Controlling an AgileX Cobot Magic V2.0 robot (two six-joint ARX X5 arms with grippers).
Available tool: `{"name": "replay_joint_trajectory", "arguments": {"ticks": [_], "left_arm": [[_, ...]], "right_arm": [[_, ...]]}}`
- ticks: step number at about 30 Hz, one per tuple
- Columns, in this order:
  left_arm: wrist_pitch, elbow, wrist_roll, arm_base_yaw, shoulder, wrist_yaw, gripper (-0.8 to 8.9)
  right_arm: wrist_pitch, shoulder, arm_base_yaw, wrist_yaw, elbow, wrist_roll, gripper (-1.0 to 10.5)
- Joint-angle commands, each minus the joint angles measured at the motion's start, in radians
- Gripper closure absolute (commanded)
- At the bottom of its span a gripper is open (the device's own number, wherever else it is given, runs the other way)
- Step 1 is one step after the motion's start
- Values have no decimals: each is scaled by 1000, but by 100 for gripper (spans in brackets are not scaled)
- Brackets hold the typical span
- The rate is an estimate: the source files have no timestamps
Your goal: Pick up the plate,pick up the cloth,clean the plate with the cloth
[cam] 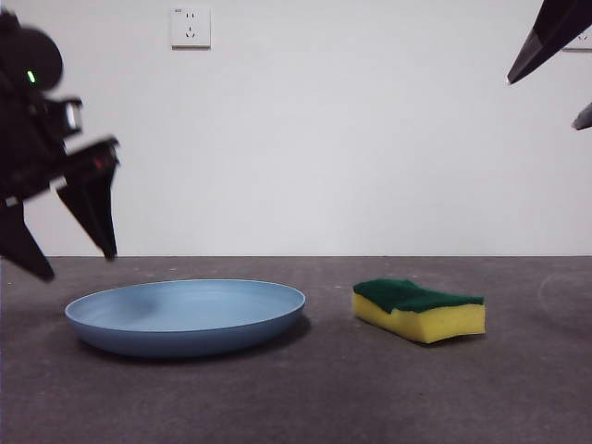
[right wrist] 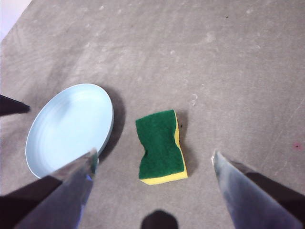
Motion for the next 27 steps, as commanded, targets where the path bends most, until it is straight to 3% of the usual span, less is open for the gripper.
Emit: {"name": "replay_joint_trajectory", "arguments": {"ticks": [1, 12, 14, 16, 17, 27], "left_arm": [[23, -3, 13, -16, 52, -1, 432], [88, -3, 3, -55, 151, -22, 447], [87, -3, 3, -58, 152, -47, 566], [87, -3, 11, -61, 152, -51, 792], [87, -3, 12, -61, 152, -51, 825], [100, -3, 21, -62, 137, -53, 821]], "right_arm": [[2, 2, 2, -4, 5, -8, 537], [2, 2, 2, -4, 5, -7, 537], [2, 2, 2, -4, 5, -7, 537], [2, 2, 2, -4, 5, -7, 537], [2, 2, 2, -4, 5, -7, 537], [0, 2, 3, -7, 8, -1, 538]]}}
